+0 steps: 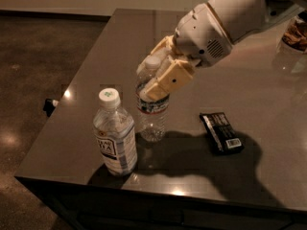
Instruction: Move water bottle near blue plastic bottle
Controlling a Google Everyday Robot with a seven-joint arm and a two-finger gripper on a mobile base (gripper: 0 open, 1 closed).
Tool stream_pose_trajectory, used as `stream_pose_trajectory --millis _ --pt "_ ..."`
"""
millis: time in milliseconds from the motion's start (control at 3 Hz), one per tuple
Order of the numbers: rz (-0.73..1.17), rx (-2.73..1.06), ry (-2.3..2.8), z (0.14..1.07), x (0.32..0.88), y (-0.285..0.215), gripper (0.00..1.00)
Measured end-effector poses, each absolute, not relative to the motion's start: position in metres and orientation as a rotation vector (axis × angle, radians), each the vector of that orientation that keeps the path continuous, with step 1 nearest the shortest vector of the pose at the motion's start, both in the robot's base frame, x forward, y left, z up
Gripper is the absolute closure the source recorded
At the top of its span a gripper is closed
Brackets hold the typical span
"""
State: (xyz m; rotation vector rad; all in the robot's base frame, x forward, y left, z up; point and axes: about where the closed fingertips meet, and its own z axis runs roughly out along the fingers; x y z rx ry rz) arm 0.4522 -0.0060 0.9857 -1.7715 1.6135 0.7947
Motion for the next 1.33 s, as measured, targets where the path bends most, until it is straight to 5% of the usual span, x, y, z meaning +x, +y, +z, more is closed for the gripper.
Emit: stream_pose_trajectory --millis 333,1333 --pt "0.811 -1.754 1.594 0.984 0.437 -0.004 0.97" --pt "0.796 -1.802 1.528 0.973 0.419 0.001 0.2"
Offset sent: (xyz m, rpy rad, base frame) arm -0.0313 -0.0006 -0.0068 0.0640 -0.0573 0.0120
